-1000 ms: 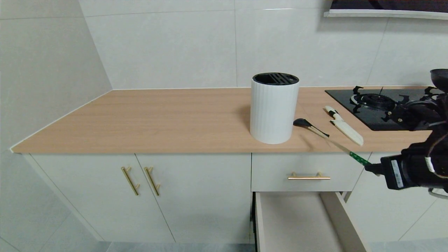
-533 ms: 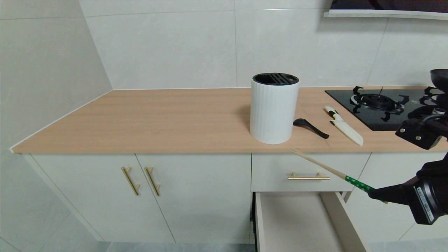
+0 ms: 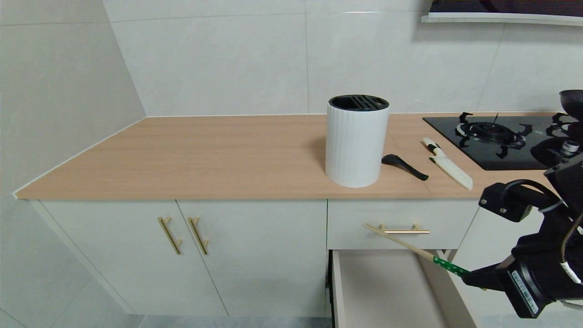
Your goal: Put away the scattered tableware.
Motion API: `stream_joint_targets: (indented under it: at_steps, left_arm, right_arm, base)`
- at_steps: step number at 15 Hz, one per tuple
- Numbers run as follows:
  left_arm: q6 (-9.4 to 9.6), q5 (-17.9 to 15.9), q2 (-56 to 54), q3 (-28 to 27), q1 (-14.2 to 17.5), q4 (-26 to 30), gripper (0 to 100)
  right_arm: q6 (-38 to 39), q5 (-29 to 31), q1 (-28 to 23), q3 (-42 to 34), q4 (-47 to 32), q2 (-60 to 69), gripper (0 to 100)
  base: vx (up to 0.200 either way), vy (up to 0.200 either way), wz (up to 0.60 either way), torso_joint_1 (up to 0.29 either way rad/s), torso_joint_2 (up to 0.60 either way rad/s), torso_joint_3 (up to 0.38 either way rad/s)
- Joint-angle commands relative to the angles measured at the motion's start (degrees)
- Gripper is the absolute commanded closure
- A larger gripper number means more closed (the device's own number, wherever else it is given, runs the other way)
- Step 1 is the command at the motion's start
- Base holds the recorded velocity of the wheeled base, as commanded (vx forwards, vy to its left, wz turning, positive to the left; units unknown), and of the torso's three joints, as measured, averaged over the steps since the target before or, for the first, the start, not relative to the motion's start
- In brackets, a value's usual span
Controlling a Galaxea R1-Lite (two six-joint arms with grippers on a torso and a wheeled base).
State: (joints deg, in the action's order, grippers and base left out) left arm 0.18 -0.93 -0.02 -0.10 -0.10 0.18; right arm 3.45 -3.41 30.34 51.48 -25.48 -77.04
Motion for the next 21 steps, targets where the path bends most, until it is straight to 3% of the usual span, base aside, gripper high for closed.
stream_joint_targets:
  at_steps: [1, 7, 21]
  left_arm:
    - [-0.01, 0.05, 0.02, 0.01, 0.01, -0.01, 0]
    - [-0.01, -0.04, 0.02, 0.01, 0.01, -0.01, 0]
    - [-0.01, 0.05, 0.02, 0.01, 0.01, -0.01, 0]
  right_arm:
    - [0.07, 0.07, 0.07, -0.06, -0.01, -2.06, 100]
    - [0.07, 0.16, 0.07, -0.15, -0.01, -3.20, 100]
    - [0.15, 1.30, -0.11, -0.15, 0.17, -6.63, 100]
  base:
    - [0.000, 0.000, 0.00, 0.000, 0.00, 0.000]
    - [0.000, 0.000, 0.00, -0.032, 0.08, 0.045]
    - [0.000, 0.000, 0.00, -0.166, 0.46, 0.289]
